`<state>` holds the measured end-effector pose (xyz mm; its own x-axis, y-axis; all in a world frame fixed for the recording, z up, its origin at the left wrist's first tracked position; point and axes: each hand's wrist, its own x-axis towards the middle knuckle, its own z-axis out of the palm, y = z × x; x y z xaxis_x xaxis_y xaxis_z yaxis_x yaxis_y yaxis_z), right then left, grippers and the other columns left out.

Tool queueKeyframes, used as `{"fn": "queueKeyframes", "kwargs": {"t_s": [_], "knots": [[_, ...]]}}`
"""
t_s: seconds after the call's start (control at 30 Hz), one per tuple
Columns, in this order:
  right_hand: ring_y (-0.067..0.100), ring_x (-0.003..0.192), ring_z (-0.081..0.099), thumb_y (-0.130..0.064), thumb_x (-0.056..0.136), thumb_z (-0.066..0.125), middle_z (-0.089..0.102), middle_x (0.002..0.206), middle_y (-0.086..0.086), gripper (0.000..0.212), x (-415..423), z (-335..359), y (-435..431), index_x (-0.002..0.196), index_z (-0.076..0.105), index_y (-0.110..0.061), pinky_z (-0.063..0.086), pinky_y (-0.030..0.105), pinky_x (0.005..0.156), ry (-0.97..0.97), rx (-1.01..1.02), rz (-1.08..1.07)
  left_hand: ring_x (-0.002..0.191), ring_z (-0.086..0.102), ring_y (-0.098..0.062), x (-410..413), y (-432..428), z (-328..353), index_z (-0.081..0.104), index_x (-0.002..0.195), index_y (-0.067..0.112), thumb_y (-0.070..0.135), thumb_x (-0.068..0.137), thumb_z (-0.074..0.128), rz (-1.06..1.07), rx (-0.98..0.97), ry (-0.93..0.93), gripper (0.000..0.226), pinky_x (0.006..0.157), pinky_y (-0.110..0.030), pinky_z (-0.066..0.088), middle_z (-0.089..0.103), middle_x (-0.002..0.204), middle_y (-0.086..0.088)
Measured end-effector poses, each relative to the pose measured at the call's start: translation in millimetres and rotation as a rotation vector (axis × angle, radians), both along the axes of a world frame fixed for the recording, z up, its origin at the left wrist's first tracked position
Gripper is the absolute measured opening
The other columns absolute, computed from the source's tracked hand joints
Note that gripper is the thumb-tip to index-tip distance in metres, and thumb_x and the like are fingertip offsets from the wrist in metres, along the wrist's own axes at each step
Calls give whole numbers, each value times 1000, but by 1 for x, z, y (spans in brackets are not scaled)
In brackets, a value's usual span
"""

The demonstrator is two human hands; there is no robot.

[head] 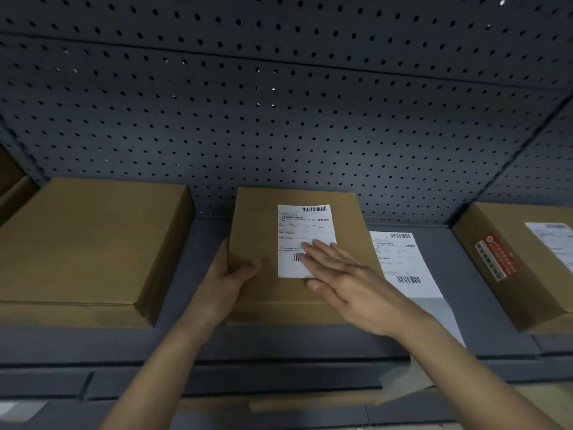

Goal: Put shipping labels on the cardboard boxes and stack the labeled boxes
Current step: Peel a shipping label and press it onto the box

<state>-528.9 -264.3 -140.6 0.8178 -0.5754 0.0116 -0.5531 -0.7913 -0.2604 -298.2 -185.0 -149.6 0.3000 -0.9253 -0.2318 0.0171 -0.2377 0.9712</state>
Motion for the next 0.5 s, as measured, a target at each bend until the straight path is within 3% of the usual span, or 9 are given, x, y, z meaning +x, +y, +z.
{"fn": "queueKeyframes", "kwargs": {"t_s": [0.13, 0.27, 0.43, 0.5], "knots": [[-9, 147, -14, -62, 97, 12, -3, 165, -14, 74, 7, 12, -16, 159, 10, -23, -5, 23, 123, 88, 82, -36, 90, 65, 5, 2, -1, -3, 51, 116, 42, 26, 91, 65, -14, -17, -5, 32, 79, -21, 47, 67, 110, 16], [-3, 148, -17, -63, 99, 17, -12, 165, -11, 75, 20, 16, -39, 159, -2, -22, -13, 16, 117, 173, 98, -107, 99, 65, -3, 5, -3, -6, 47, 131, 37, 28, 91, 65, -42, -9, -6, 45, 82, -24, 49, 66, 115, 14], [7, 151, -12, -67, 97, 12, -12, 165, -3, 79, 32, 16, -73, 158, -6, -19, -8, 24, 120, 214, 81, -211, 88, 64, 10, 7, -4, -6, 45, 126, 41, 26, 92, 64, -55, -15, -20, 42, 67, -7, 48, 64, 111, 19], [9, 151, -11, -65, 98, 11, -11, 166, -1, 78, 36, 14, -83, 158, -5, -17, -9, 23, 119, 225, 55, -237, 91, 63, 10, 8, -4, -6, 44, 130, 39, 25, 92, 63, -56, -18, -21, 45, 69, -8, 48, 63, 114, 18]]}}
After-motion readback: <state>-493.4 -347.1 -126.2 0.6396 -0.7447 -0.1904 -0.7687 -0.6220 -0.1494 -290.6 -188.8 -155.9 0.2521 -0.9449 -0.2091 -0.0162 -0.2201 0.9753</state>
